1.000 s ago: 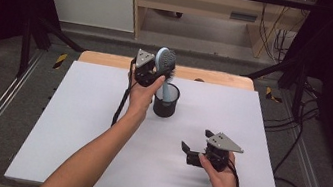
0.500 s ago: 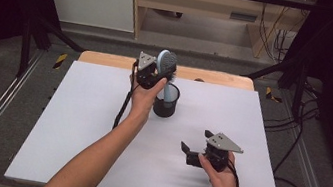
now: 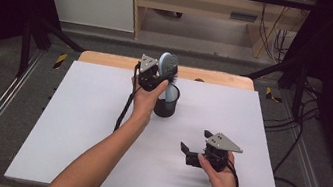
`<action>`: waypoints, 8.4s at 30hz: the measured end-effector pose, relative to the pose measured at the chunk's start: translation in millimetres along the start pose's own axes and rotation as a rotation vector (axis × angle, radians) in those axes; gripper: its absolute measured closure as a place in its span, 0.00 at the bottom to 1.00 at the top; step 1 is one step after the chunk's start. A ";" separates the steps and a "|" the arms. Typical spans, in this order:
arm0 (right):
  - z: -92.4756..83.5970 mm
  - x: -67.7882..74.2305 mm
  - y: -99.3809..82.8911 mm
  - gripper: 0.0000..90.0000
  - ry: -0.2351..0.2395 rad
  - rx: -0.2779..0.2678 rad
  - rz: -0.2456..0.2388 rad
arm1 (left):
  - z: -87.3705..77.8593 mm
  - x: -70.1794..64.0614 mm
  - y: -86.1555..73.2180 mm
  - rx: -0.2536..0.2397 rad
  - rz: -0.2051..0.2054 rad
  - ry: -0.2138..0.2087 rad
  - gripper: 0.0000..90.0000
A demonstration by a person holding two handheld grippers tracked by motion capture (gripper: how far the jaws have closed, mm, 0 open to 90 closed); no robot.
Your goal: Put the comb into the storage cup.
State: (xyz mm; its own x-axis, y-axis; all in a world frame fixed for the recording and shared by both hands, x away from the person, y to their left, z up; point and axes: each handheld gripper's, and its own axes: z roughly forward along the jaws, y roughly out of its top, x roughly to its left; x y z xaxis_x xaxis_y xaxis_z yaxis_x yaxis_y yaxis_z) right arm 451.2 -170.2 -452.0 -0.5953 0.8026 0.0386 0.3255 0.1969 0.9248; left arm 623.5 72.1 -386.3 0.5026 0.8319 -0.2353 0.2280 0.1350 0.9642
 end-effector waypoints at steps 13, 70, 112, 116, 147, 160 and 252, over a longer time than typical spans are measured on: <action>0.2 0.2 -0.1 0.06 0.003 0.001 -0.003 | 0.9 -2.6 -4.6 0.006 0.001 -0.008 0.54; 2.2 2.8 -0.2 0.06 0.009 0.009 -0.010 | -10.8 32.0 -5.8 0.057 -0.045 0.000 0.44; 2.7 3.7 -0.3 0.05 0.013 0.016 -0.014 | -10.5 41.1 -12.7 0.097 -0.053 0.001 0.33; 2.6 3.5 -0.3 0.05 0.013 0.017 -0.013 | -11.4 43.4 -13.9 0.100 -0.059 0.003 0.32; 5.0 6.3 0.1 0.05 0.014 0.016 -0.011 | -31.9 43.7 -10.4 0.107 -0.008 0.011 0.04; 4.0 2.8 0.6 0.04 -0.015 0.008 0.000 | -48.3 45.0 -7.7 0.115 0.014 0.015 0.04; 3.5 8.7 1.4 0.04 -0.028 0.022 -0.045 | -109.6 59.1 -4.8 0.055 0.132 0.064 0.01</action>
State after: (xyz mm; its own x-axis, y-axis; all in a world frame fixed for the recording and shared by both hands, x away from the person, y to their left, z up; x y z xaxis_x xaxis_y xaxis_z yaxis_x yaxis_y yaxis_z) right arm 449.1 -161.0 -451.8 -0.5888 0.8082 -0.0139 0.3147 0.2451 0.9170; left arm 560.7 179.6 -391.5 0.4776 0.8732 -0.0970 0.2094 -0.0059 0.9778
